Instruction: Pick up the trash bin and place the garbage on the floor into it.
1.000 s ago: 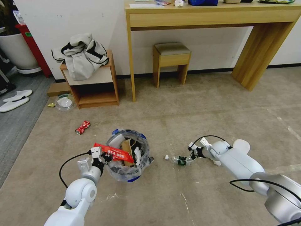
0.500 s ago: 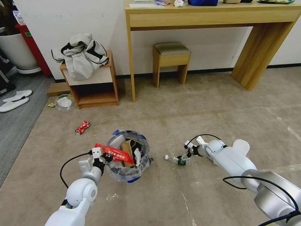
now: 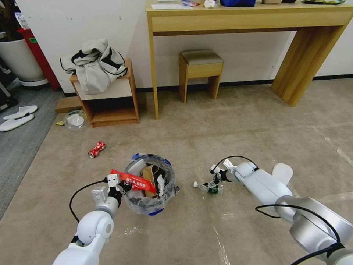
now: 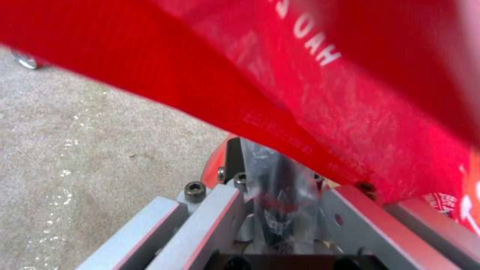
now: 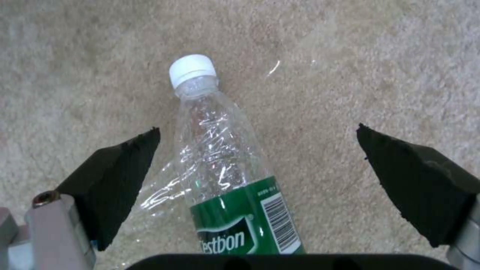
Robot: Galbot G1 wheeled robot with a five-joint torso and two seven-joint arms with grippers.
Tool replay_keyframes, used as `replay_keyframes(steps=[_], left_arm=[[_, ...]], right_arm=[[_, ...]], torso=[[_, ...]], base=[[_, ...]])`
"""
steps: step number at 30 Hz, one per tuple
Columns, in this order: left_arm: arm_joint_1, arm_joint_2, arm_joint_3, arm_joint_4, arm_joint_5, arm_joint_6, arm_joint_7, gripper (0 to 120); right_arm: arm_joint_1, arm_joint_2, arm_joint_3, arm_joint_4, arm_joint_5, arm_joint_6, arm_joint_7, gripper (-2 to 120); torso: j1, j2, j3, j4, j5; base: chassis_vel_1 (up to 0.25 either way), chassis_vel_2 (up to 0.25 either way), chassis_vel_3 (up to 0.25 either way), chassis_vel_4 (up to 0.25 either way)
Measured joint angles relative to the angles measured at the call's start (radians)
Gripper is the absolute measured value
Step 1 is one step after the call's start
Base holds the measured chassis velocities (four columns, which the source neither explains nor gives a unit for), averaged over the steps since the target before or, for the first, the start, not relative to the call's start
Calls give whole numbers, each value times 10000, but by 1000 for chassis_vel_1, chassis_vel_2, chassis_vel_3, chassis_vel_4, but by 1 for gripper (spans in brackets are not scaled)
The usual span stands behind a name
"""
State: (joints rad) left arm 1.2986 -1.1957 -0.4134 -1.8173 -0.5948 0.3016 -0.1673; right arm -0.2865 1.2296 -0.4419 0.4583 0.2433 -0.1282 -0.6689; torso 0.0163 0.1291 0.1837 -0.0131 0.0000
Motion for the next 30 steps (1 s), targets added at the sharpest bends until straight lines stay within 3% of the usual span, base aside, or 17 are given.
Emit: replay_keyframes(steps=[18, 30], left_arm=[[56, 42, -61, -23, -57, -77, 70, 1], [87, 28, -76, -47, -72, -95, 84, 1]], right_arm=[[81, 241, 46, -335, -2021, 463, -283, 100], [19, 471, 209, -867, -2173, 566, -118, 100]], torso=[[0, 1, 0, -3, 1], [0, 1, 0, -3, -1]], base=[[0, 0, 0, 0], [0, 0, 0, 0]])
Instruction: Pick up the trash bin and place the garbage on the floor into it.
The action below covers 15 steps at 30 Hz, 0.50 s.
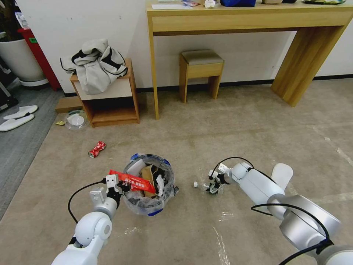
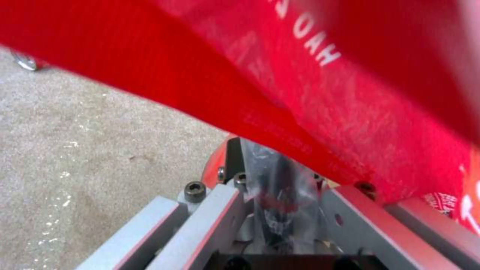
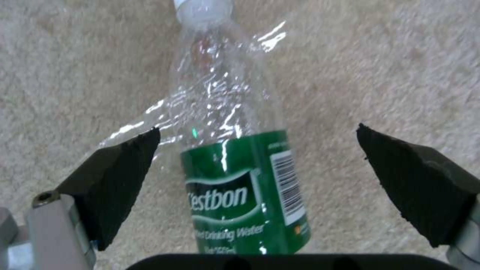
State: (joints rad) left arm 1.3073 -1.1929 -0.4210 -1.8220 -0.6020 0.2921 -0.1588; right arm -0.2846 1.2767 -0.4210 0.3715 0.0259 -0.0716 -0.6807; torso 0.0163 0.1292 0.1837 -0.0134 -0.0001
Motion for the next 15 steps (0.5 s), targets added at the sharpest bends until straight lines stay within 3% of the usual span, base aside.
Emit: replay_keyframes(steps=[15], left_arm=[[7, -53, 40, 60, 67, -24, 8, 1]], right_arm=[[-410, 117, 355, -251, -122, 109, 370, 100]], torso=[[0, -1, 0, 0, 1]], base=[[0, 0, 0, 0]])
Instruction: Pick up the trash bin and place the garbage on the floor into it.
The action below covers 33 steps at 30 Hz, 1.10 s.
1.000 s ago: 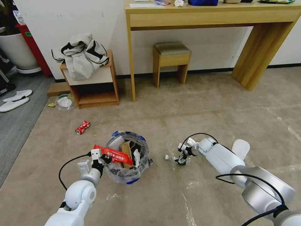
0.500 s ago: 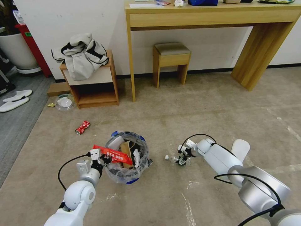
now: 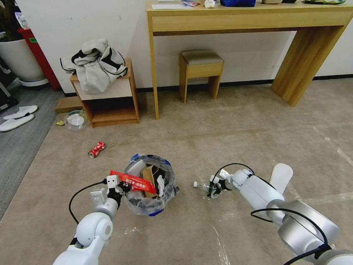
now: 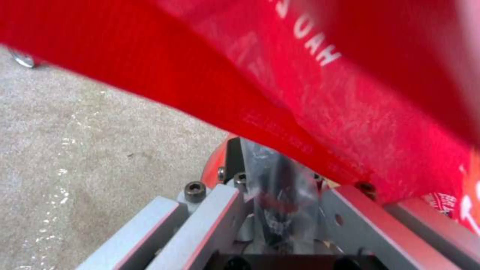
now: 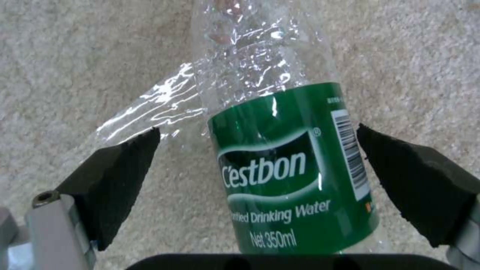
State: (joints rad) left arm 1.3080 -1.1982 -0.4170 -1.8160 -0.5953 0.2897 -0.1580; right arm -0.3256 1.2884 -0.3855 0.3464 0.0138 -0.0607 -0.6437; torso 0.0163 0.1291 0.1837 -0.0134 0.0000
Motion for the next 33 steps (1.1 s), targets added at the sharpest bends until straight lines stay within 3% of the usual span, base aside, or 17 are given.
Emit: replay_keyframes(steps=[26, 33], left_arm=[[35, 49, 35, 166, 80, -88, 140, 1], [109, 7, 37, 162, 130, -114, 155, 1]], right_arm=[[-286, 107, 420, -210, -212, -158, 788, 99], [-334, 109, 483, -131, -159, -222, 1020, 90]], torso=[[0, 2, -1, -3, -2], [-3, 5, -3, -4, -6]], base=[[0, 0, 0, 0], [0, 0, 0, 0]])
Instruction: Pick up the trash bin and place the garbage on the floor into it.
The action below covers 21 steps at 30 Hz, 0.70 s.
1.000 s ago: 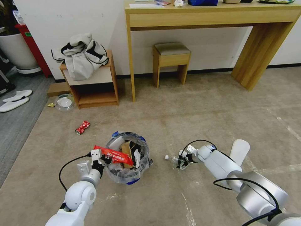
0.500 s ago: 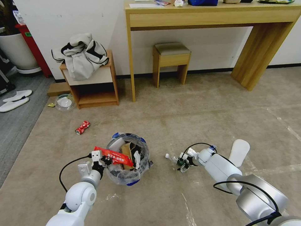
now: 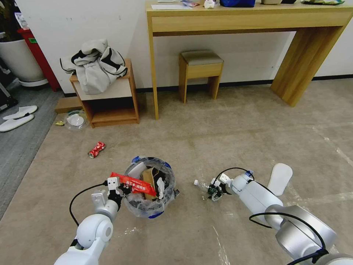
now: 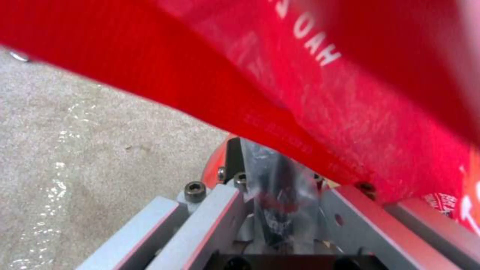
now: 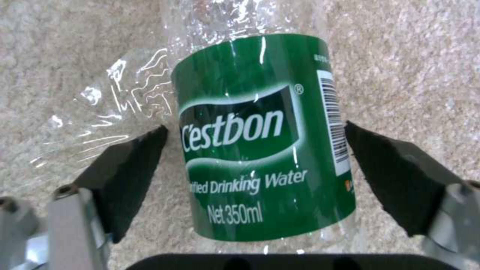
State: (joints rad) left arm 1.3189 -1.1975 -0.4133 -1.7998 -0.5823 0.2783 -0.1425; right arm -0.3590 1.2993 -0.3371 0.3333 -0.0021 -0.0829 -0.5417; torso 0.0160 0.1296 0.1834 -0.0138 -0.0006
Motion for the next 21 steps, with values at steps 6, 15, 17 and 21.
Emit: replay_keyframes(steps=[6, 15, 17, 21], left_arm=[[27, 51, -40, -35, -8, -9, 4, 1], [99, 50, -28, -116, -11, -29, 14, 1], [99, 49, -15, -137, -11, -29, 17, 1], [91, 58, 7, -176, -13, -30, 21, 1]], right_arm=[[-21, 63, 48, -23, 4, -37, 114, 88], [-80, 95, 116, 21, 11, -88, 315, 88], [-109, 77, 133, 61, 20, -106, 335, 88], [-175, 28, 166, 151, 33, -118, 383, 88]], torso=[[0, 1, 0, -1, -1], [0, 0, 2, 3, 3], [0, -2, 2, 4, 4], [0, -3, 3, 5, 6]], base=[[0, 0, 0, 0], [0, 0, 0, 0], [0, 0, 0, 0], [0, 0, 0, 0]])
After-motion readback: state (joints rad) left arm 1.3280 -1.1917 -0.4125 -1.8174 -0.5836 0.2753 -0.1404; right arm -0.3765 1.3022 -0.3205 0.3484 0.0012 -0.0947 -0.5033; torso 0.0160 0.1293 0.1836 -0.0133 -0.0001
